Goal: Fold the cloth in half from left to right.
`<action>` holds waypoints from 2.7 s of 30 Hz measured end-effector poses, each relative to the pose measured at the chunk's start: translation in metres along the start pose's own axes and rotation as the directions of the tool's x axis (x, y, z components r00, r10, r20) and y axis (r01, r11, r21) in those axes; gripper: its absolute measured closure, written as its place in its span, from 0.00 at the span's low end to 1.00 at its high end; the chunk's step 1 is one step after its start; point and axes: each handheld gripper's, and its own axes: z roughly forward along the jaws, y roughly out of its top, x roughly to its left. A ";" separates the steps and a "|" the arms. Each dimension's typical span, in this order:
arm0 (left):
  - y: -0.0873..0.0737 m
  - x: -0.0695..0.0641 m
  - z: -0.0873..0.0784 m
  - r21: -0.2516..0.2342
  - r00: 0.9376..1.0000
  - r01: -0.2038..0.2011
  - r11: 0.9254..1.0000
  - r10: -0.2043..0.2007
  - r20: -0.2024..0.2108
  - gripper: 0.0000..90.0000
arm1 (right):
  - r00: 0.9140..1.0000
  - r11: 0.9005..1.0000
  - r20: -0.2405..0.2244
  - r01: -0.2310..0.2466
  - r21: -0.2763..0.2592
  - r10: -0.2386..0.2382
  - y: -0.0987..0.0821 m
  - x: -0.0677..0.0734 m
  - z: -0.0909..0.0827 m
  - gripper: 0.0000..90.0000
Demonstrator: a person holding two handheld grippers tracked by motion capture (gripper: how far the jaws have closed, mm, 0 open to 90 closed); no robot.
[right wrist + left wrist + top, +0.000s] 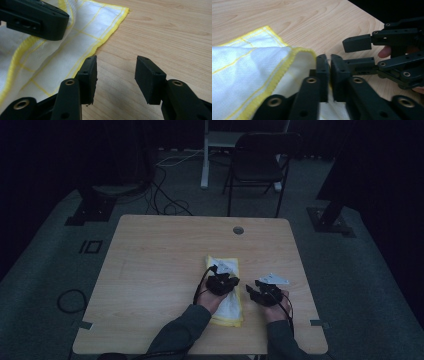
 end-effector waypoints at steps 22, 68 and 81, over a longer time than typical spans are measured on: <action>-0.023 0.017 -0.054 -0.050 0.997 -0.011 0.999 0.007 -0.074 0.83 | 0.997 0.997 -0.028 0.070 -0.023 -0.070 0.017 0.009 0.000 0.58; -0.076 0.014 -0.093 -0.017 0.992 -0.013 1.000 0.011 -0.123 0.84 | 0.949 0.965 -0.180 0.250 -0.082 -0.260 0.058 0.072 0.043 0.64; -0.084 0.006 -0.081 0.032 0.990 -0.044 0.999 0.048 -0.135 0.85 | 0.932 0.947 -0.175 0.321 -0.019 -0.319 0.059 0.084 0.062 0.74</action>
